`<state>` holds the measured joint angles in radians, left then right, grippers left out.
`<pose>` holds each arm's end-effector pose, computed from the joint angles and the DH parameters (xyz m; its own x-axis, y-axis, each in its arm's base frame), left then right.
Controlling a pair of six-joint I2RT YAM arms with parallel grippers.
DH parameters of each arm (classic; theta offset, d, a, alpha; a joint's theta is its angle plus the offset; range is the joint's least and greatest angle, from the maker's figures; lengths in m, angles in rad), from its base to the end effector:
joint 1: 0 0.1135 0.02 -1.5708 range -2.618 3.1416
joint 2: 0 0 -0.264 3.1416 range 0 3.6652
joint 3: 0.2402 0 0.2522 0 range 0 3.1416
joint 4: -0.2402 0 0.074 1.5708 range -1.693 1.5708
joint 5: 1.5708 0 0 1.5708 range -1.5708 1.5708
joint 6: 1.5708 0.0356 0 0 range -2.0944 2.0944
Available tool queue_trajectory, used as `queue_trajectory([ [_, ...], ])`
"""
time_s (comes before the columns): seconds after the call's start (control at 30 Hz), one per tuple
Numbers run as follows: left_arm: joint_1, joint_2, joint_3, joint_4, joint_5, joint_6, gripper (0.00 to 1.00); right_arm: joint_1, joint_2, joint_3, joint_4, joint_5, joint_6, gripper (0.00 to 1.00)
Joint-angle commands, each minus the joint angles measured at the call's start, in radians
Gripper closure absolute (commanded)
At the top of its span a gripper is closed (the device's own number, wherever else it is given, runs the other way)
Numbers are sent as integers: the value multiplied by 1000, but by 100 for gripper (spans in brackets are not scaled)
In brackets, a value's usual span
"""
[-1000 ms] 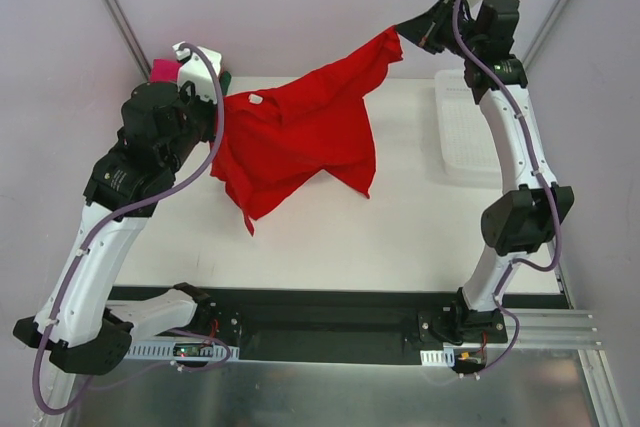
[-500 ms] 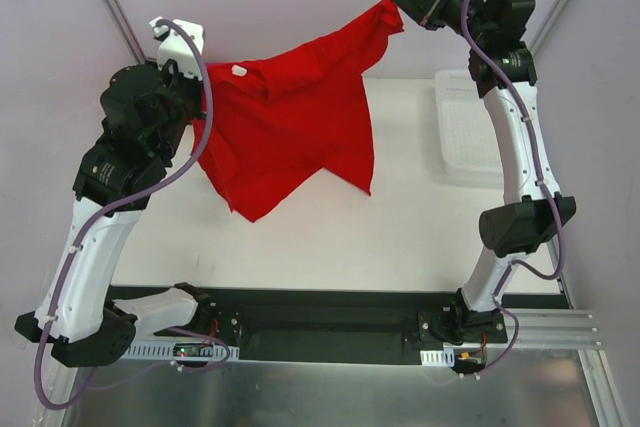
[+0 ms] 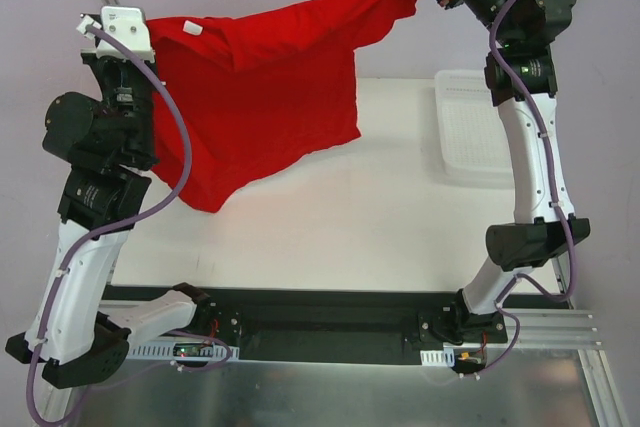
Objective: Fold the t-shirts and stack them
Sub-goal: Flatten out the tshirt
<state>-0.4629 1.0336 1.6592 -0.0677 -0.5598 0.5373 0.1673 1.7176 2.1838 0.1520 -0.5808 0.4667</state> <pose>0.1308 -0.0441 0.5875 0.3943 0.2879 -0.8727 -0.2637 0.9452 0.1927 0.3271 0.0750 0.5985 0.2493 0.4236 -0.8709 -0.7752 0.6263 0.0827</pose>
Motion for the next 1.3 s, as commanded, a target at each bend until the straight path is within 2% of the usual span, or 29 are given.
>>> queue_trajectory([
  [0.0, 10, 3, 31, 50, -6, 9, 100, -9, -68, -19, 29, 13, 14, 99],
  [0.3, 4, -75, 56, -191, 84, -194, 100, -11, -318, -180, -147, 75, -212, 99],
  [0.53, 4, -125, 212, -418, 269, -318, 100, -9, -444, -174, -238, 84, -273, 99],
  [0.7, 3, -144, 228, -460, 337, -367, 100, -9, -474, -171, -255, 81, -283, 99],
  [0.87, 4, -84, 185, -449, 301, -344, 100, -11, -417, -190, -255, 85, -283, 99],
  [1.03, 4, 28, 108, -321, 276, -277, 100, -9, -267, -194, -201, 65, -261, 99],
  [1.17, 15, 146, 99, -215, 238, -212, 100, -8, -107, -107, -198, 39, -254, 99],
  [1.27, 69, 246, 170, -187, 293, -224, 100, -6, 19, 8, -197, 35, -244, 99],
])
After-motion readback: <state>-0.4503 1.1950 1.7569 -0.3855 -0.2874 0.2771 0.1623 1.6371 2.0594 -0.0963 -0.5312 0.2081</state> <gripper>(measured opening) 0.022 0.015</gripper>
